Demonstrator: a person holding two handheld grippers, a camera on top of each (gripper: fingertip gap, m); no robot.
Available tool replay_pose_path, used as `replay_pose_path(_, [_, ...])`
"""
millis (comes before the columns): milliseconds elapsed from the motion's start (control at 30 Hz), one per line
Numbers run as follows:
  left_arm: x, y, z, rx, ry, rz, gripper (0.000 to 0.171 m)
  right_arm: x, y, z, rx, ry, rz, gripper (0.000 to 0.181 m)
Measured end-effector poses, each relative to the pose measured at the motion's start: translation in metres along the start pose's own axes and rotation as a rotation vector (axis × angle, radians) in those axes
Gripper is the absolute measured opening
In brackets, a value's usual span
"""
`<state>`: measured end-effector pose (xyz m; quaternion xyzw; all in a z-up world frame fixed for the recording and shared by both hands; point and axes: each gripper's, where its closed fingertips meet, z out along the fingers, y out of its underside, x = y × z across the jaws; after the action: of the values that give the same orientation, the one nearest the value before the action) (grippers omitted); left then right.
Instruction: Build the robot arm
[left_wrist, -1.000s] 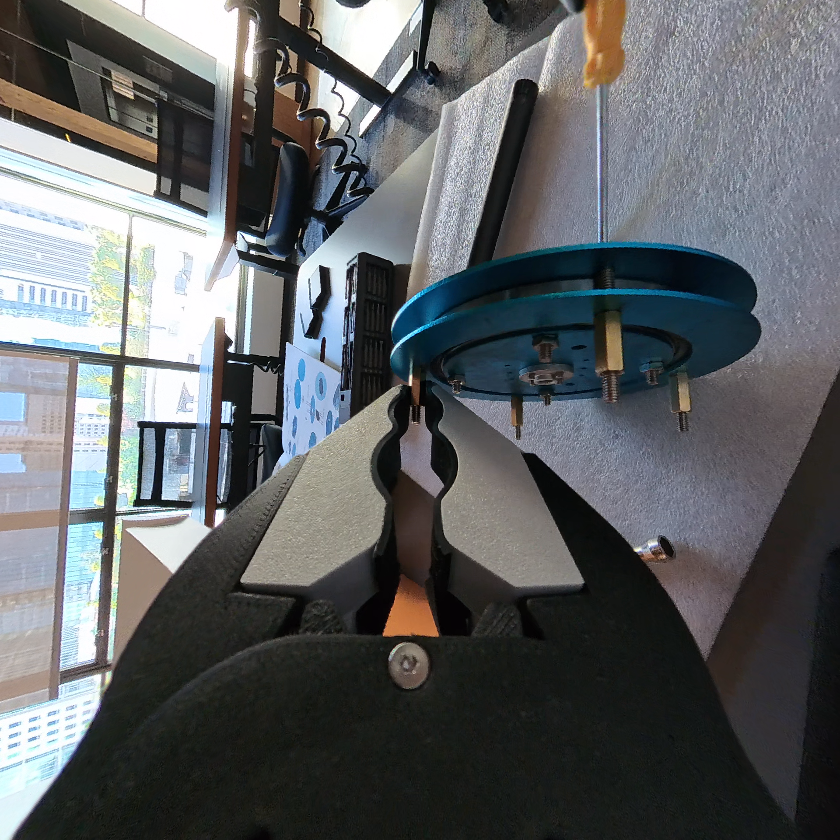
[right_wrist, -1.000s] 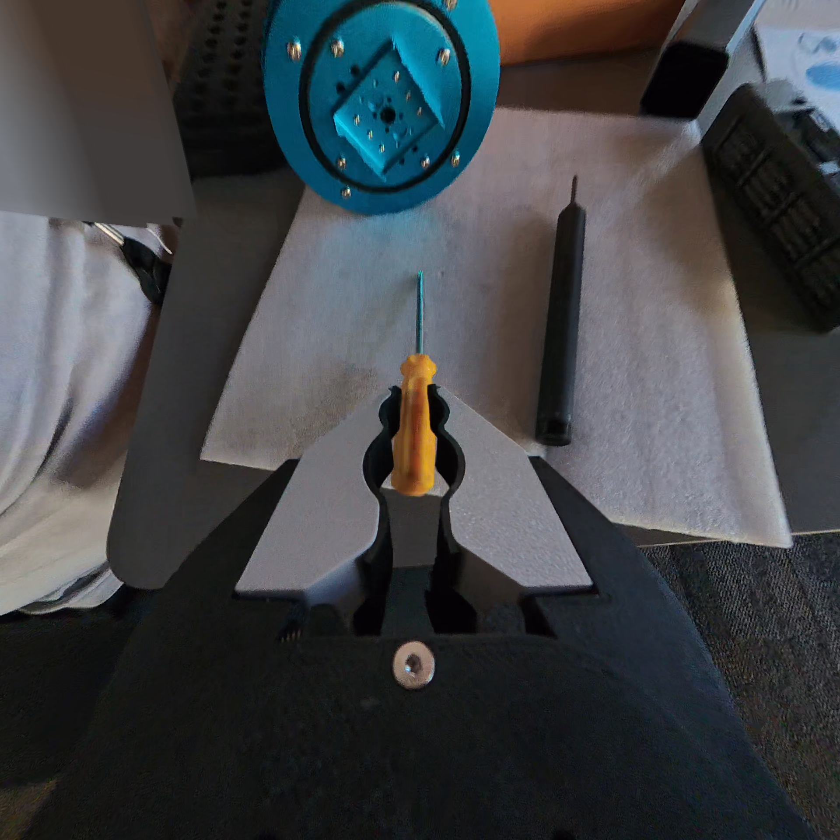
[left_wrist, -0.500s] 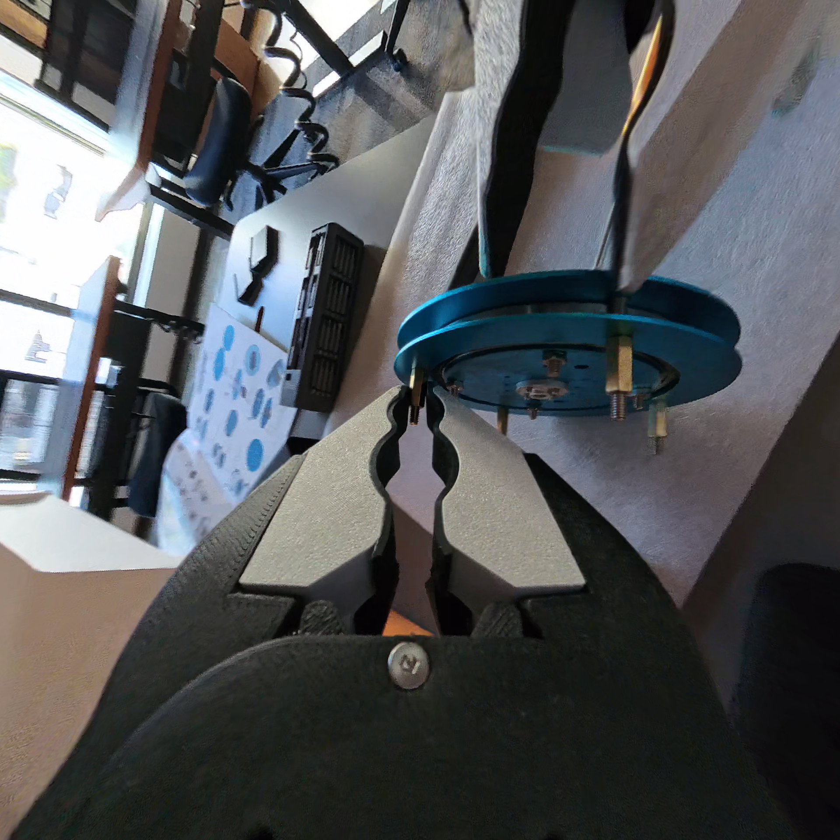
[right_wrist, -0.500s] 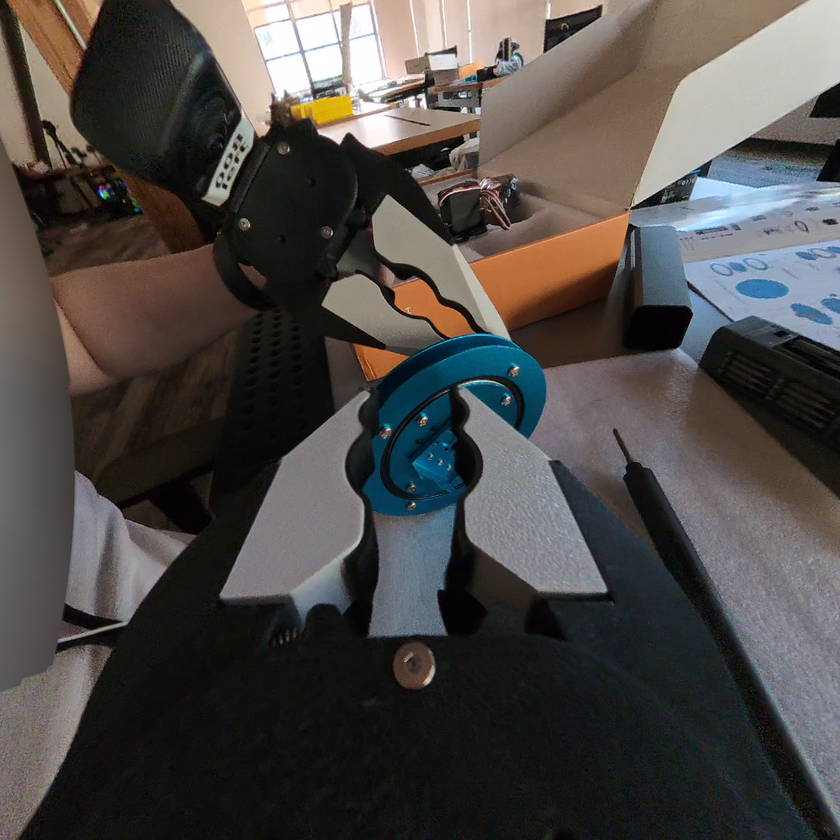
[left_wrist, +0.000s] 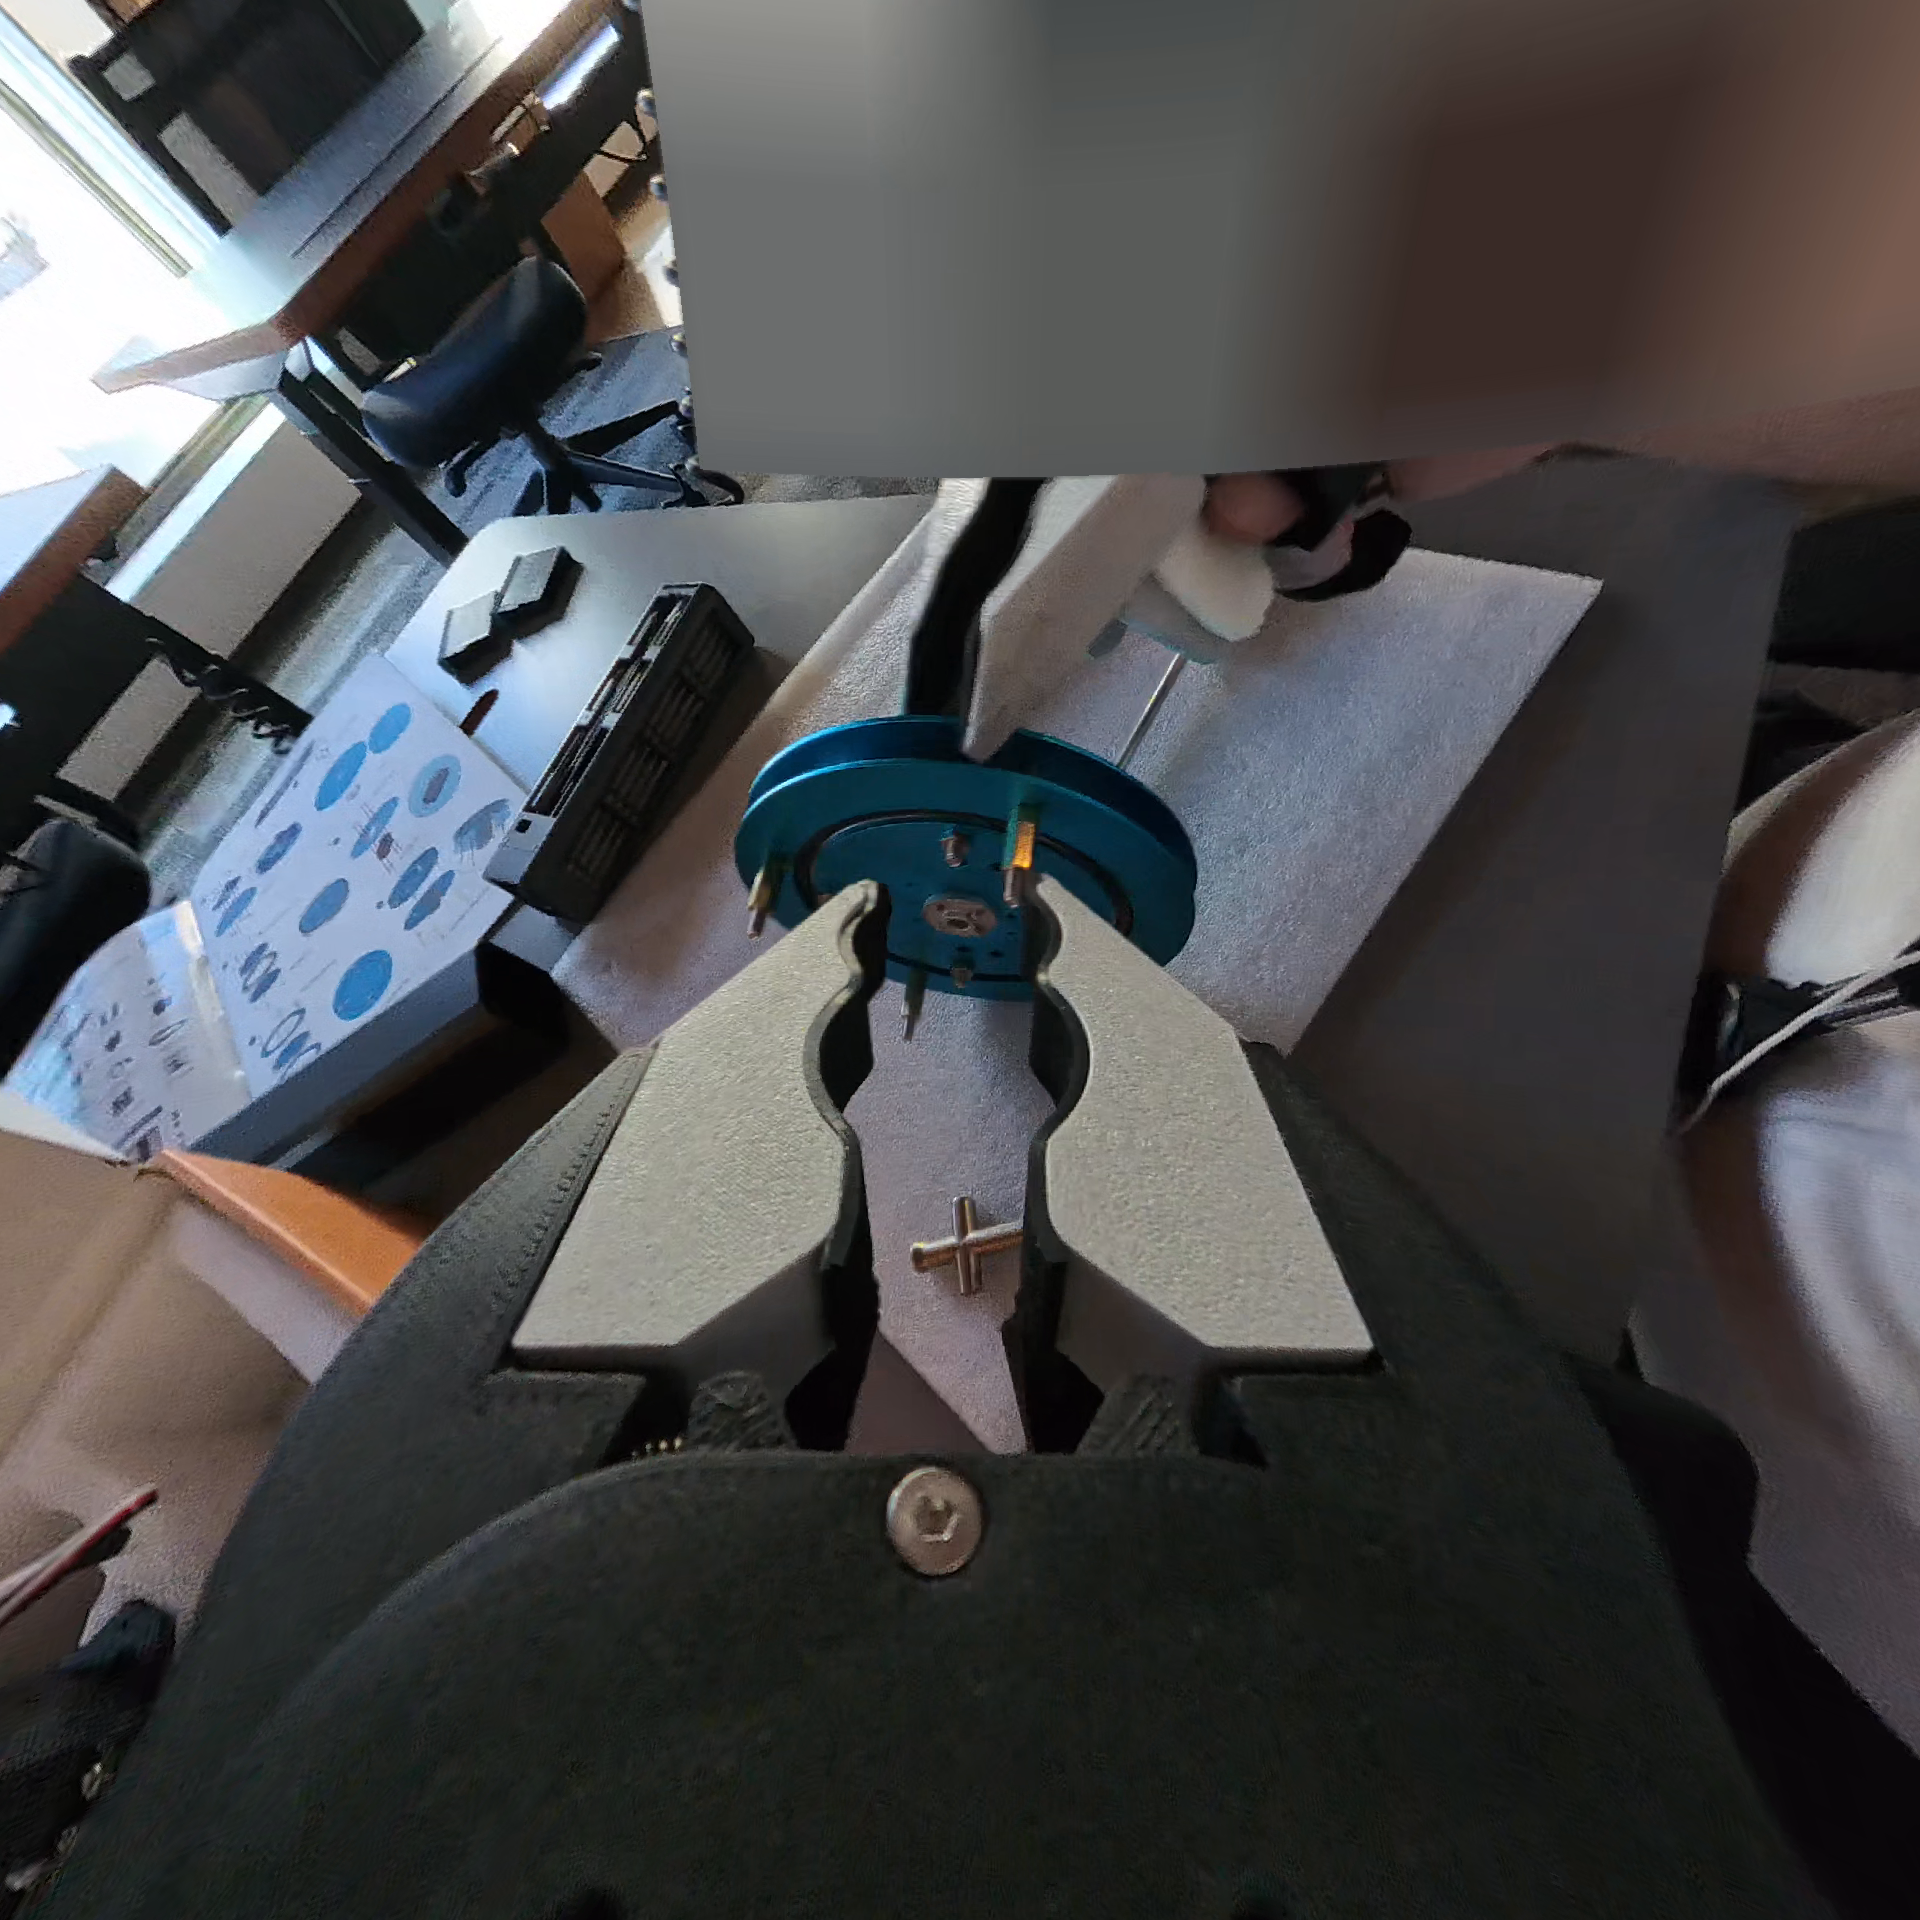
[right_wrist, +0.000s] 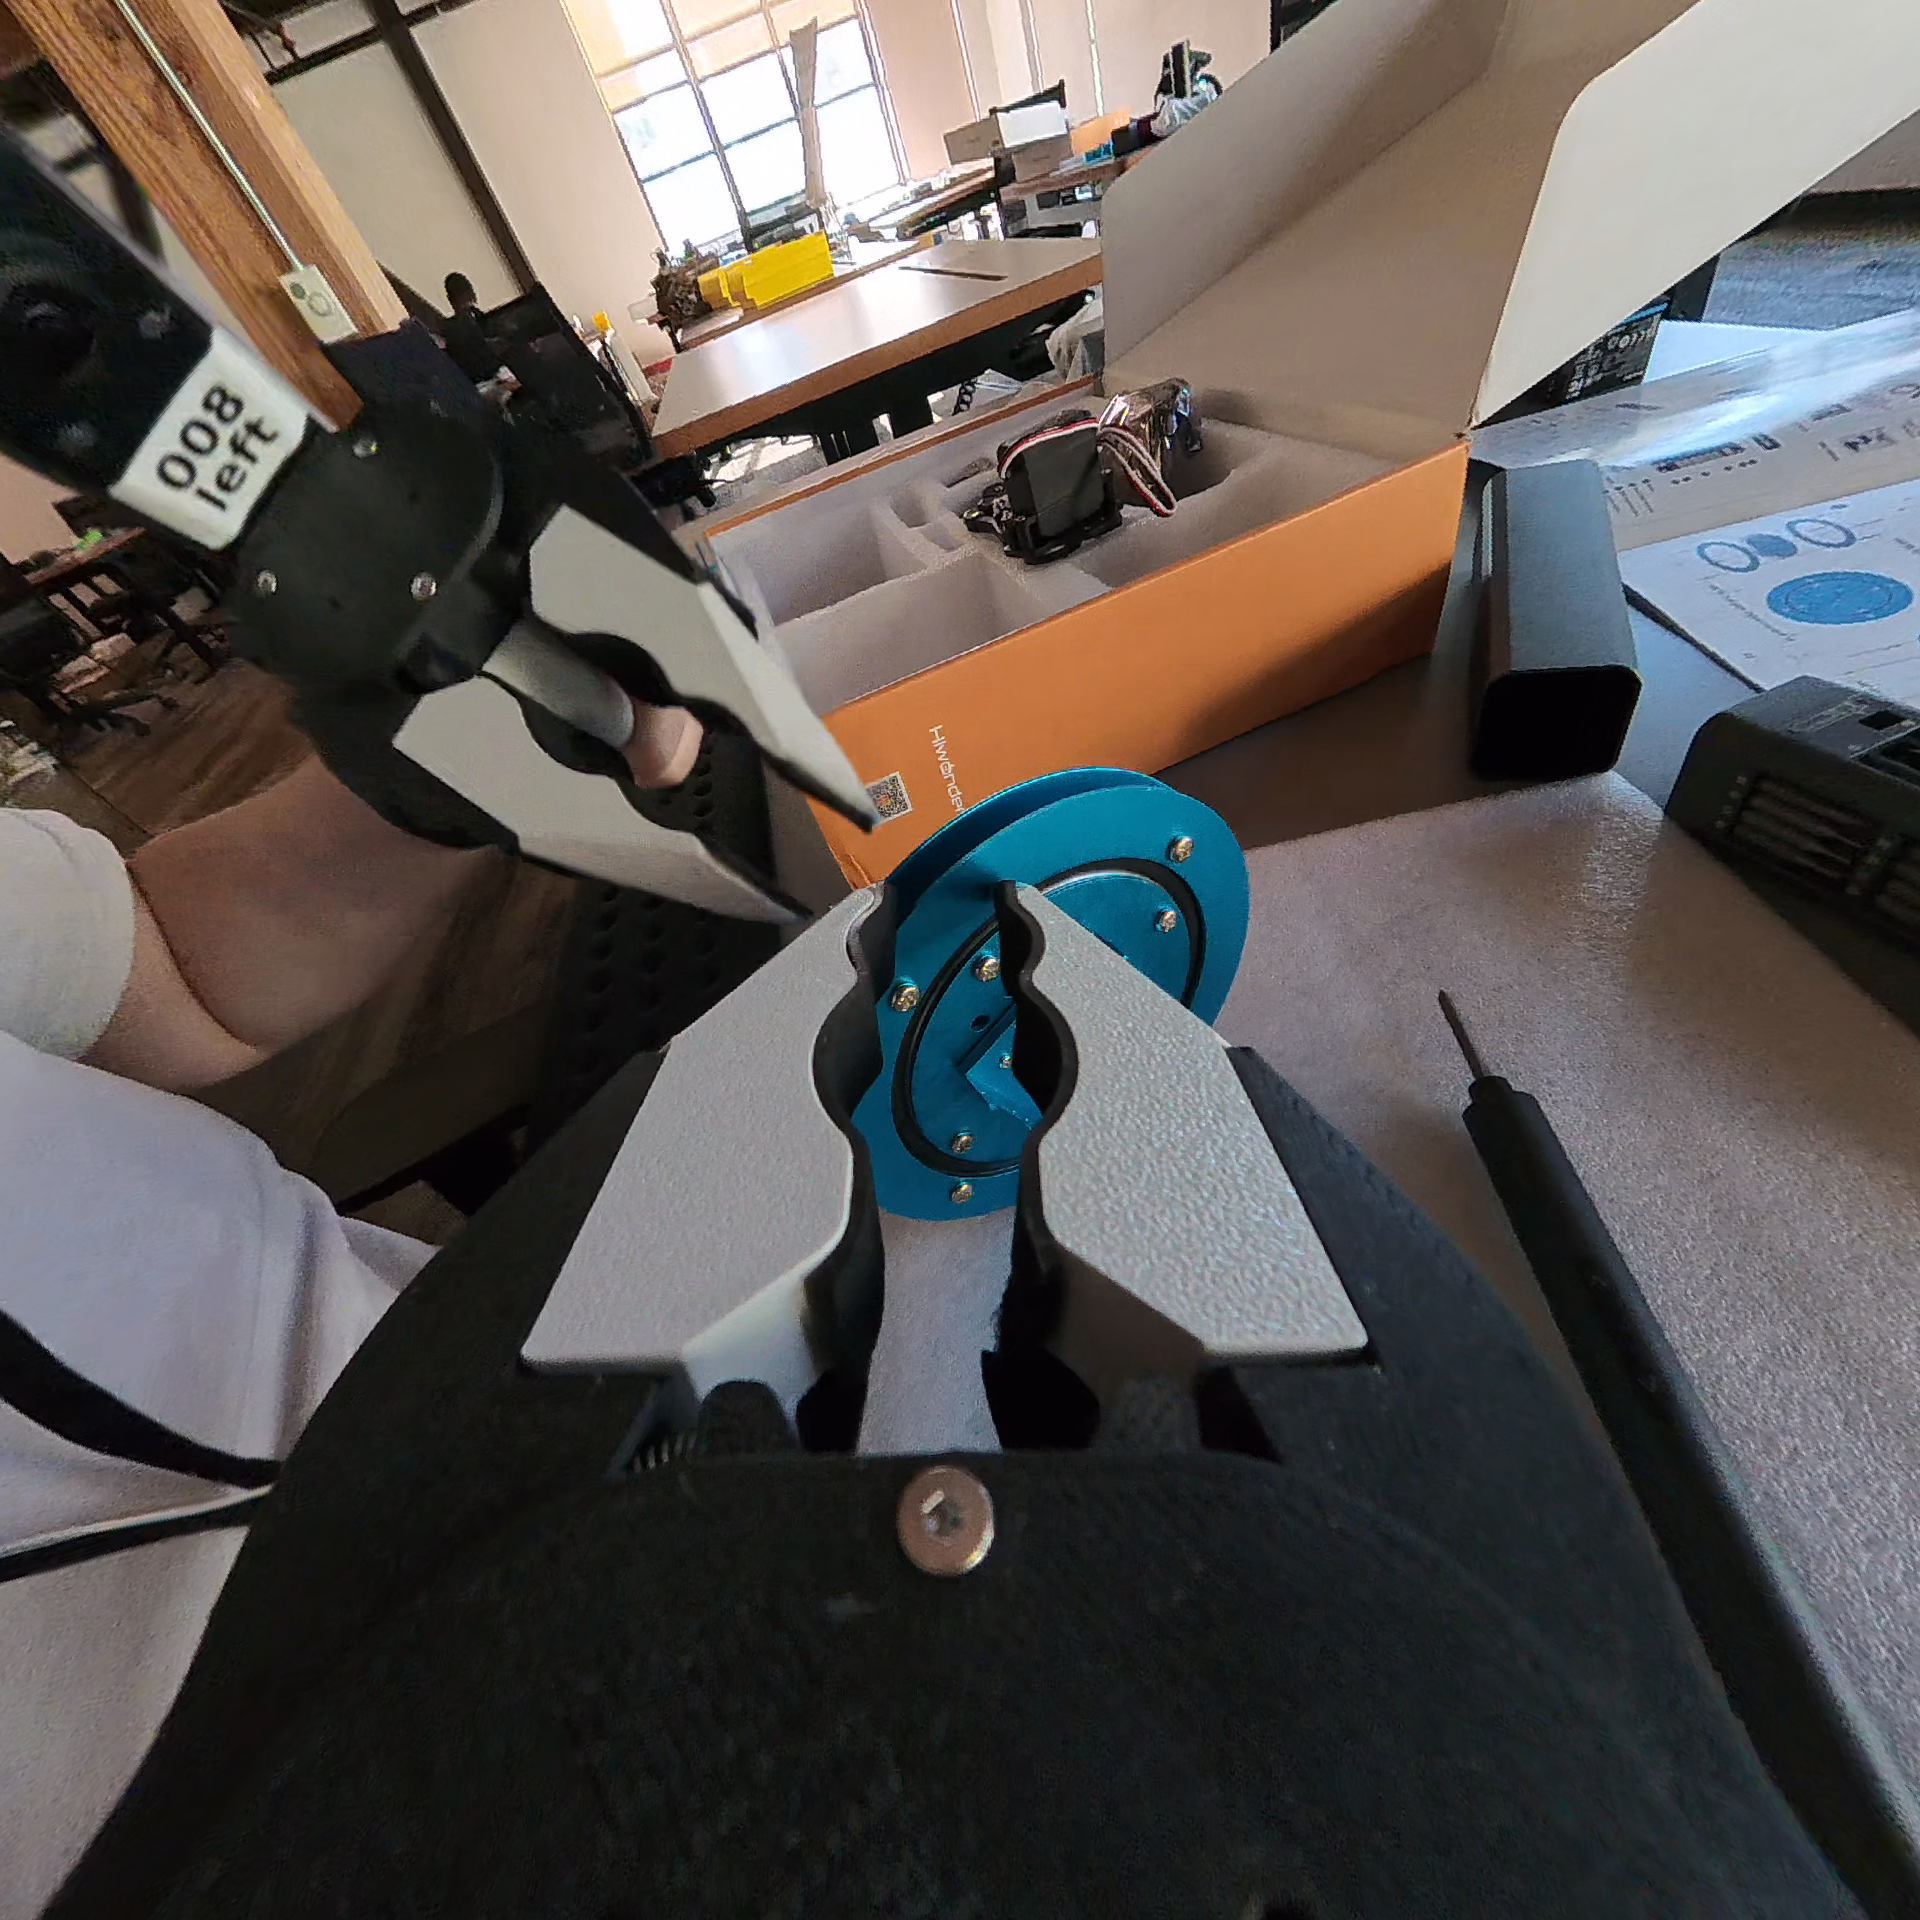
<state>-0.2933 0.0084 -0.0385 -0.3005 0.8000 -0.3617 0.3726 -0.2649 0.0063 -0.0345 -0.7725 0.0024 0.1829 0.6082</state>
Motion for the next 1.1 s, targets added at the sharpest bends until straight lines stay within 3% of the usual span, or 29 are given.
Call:
replay_pose_path(100, [0.010,-0.006,0.010,0.048,0.056,-0.019,0.011,0.003,-0.001,0.001,-0.004,0.012,-0.010,0.019])
replay_pose_path(267, [0.007,0.001,0.020,0.030,0.078,-0.014,0.015,0.007,-0.003,0.000,-0.008,0.025,-0.028,0.018])
replay_pose_path(400, [0.003,-0.002,0.024,0.039,0.050,0.035,0.005,0.010,-0.005,0.001,-0.014,0.006,-0.035,0.018])
replay_pose_path(500, [0.003,-0.001,0.023,0.034,0.073,0.030,0.005,0.014,-0.002,-0.015,-0.069,-0.015,-0.186,0.043])
replay_pose_path(600, [0.001,0.002,0.021,0.022,0.088,0.032,0.005,0.030,0.030,-0.058,-0.276,-0.031,-0.437,0.038])
replay_pose_path(667, [0.000,0.003,0.020,0.015,0.092,0.044,0.004,0.052,0.055,-0.087,-0.384,0.015,-0.476,0.039])
replay_pose_path(800, [-0.001,0.002,0.021,0.020,0.103,0.051,0.004,0.059,0.086,-0.112,-0.394,-0.006,-0.321,0.041])
replay_pose_path(967, [-0.004,0.002,0.022,0.004,0.095,0.036,0.004,0.067,0.105,-0.133,-0.380,0.049,-0.310,0.038])
replay_pose_path(1100, [-0.002,0.001,0.023,-0.006,0.093,0.049,0.004,0.066,0.120,-0.127,-0.418,0.007,-0.291,0.018])
